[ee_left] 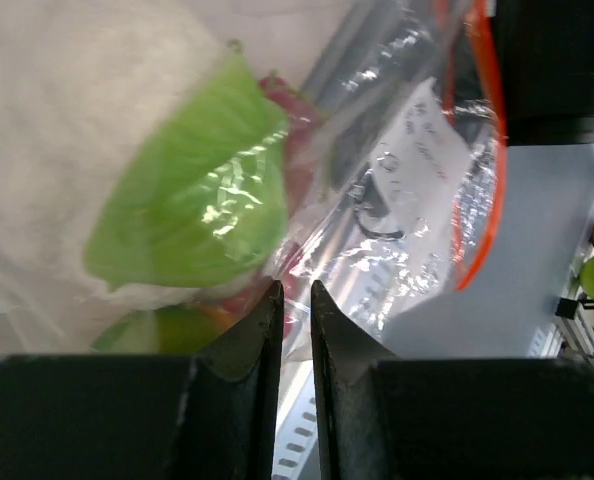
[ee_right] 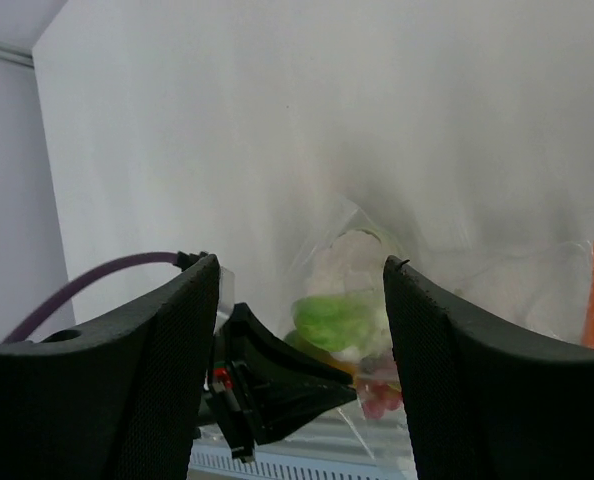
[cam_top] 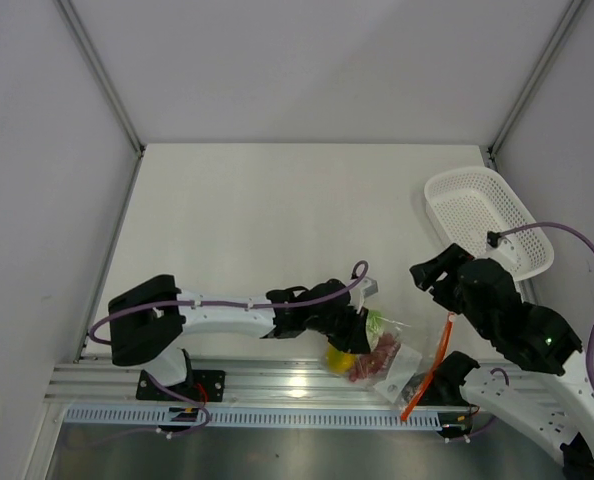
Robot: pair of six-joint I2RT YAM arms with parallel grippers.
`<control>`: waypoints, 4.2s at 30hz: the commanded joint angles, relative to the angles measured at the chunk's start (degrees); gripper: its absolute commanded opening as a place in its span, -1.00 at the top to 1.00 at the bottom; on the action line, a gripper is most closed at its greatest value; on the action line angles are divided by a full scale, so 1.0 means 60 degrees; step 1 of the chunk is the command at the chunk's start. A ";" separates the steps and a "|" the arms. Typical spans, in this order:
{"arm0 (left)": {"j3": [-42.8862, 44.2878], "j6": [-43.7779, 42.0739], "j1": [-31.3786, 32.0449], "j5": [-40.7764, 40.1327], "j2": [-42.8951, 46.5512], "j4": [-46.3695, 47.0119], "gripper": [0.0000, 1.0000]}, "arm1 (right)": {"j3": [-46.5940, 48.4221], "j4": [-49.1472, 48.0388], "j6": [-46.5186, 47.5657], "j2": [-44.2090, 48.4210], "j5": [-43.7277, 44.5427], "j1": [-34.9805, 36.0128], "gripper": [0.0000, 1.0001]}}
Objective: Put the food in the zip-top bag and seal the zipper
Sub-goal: Zip the zipper food storage bag at the center of the board.
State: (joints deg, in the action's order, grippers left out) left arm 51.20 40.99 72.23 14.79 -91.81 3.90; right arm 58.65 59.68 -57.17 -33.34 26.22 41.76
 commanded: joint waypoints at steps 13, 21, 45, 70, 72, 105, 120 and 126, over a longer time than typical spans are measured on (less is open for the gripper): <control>0.0109 -0.1499 -0.1548 -0.0120 -0.0460 -0.1660 0.67 | -0.0649 -0.0703 0.0153 -0.0551 -0.0473 -0.0046 -0.37; -0.0008 -0.2437 -0.2838 -0.0107 -0.0079 -0.2335 0.70 | -0.0576 -0.0806 0.0460 -0.0975 -0.0606 -0.0119 -0.38; -0.0257 -0.2452 -0.2941 0.0407 0.0111 -0.1807 0.80 | -0.2625 -0.3500 0.1970 -0.2441 -0.5071 -0.4235 -0.13; -0.1577 -0.3433 -0.2708 0.0978 0.6170 -0.0225 -0.22 | -0.1149 -0.2126 0.1751 -0.1225 -0.5294 -0.3724 1.00; -0.1284 -0.3799 -0.2459 0.0934 0.6628 -0.0313 -0.49 | -0.0856 -0.1892 0.1545 -0.1152 -0.4841 -0.3066 1.00; 0.3697 -0.4768 0.1599 -0.5304 0.1211 -0.1411 -0.99 | 0.0830 -0.0352 -0.2600 -0.1914 0.1592 0.1990 1.00; 0.4401 -0.3099 0.2069 -0.8016 -0.0313 -0.2524 -0.91 | 0.1093 0.0805 -0.4402 -0.1855 0.2119 0.2035 1.00; 0.4037 -0.2862 0.2069 -0.7797 -0.0241 -0.2482 -0.32 | 0.1079 0.0980 -0.4505 -0.1943 0.2193 0.2035 1.00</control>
State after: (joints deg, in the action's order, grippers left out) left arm 74.87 21.41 84.38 -30.50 -94.43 -11.29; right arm 62.59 65.04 -81.25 -45.06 35.59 53.58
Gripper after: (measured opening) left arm 0.698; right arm 0.101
